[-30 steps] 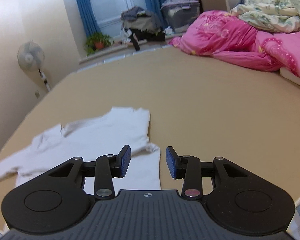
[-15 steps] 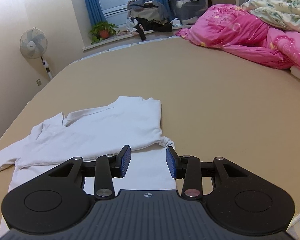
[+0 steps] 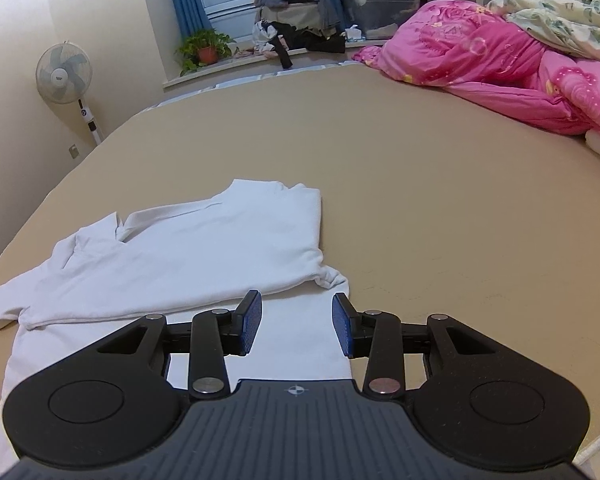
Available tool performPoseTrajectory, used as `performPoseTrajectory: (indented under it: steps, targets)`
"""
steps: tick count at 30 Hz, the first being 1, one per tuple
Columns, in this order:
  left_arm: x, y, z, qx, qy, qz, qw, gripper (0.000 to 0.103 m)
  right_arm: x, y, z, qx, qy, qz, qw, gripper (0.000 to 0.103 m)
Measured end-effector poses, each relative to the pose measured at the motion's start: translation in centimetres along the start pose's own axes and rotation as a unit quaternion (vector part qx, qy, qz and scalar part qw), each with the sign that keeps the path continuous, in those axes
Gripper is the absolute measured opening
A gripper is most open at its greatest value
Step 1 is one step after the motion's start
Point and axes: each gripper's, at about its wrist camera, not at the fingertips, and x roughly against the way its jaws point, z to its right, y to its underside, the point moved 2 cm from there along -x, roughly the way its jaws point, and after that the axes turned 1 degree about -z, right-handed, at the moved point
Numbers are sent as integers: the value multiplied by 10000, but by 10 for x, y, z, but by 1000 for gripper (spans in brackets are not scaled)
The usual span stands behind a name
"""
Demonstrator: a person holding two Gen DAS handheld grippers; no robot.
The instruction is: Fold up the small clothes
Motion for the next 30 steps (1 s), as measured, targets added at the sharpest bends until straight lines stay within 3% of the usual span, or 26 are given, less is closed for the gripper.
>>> performPoseTrajectory:
  steps: [2,4,5,6,7,9,11,12,13,15,17,19,22,25,28,30]
  targets:
    - [13,9,32,-487,333,151,9981,3,-3,0,-4,55,-18,5,10000,40]
    - [32,27,74,-1056,893,252,9901,3,-5,0,-8,133,-57,24,9999,33]
    - [43,39,94,-1346,1185,289,9834,3,-6,0,-11,183,-104,30,9998,17]
    - [57,55,119,-1699,1607,292,9718,3,-7,1,-14,219,-164,29,9996,9]
    - [70,71,138,-1962,2005,234,9596,3,-8,2,-16,241,-194,22,9995,9]
    - [92,108,174,-2453,2895,-150,9251,6,-12,3,-22,322,-194,-23,9993,9]
    - [107,149,206,-3019,3760,-989,8705,27,-16,6,-25,360,-183,-99,9991,9]
    - [113,164,216,-3273,3959,-1133,8505,32,-17,6,-26,351,-174,-135,9991,9]
    - [118,171,220,-3436,3955,-1002,8459,33,-18,7,-25,343,-161,-149,9992,9]
    - [114,172,222,-3376,3824,-917,8552,33,-17,8,-24,345,-132,-154,9992,9]
    - [90,151,212,-2712,3639,-1140,8838,33,-15,8,-24,366,-133,-118,9992,9]
    - [69,130,197,-2213,3205,-1110,9143,32,-13,9,-26,438,-127,-42,9989,9]
    - [47,107,183,-2243,2294,-942,9424,32,-12,10,-34,574,-206,-15,9981,6]
    - [26,91,170,-2115,1617,-1091,9577,32,-13,14,-58,929,-332,-64,9951,8]
    - [17,80,158,-1871,1497,-1360,9613,32,-17,19,-104,1269,-618,-80,9900,10]
    - [12,75,155,-1998,1328,-1421,9603,32,-23,20,-142,1431,-907,-72,9855,21]
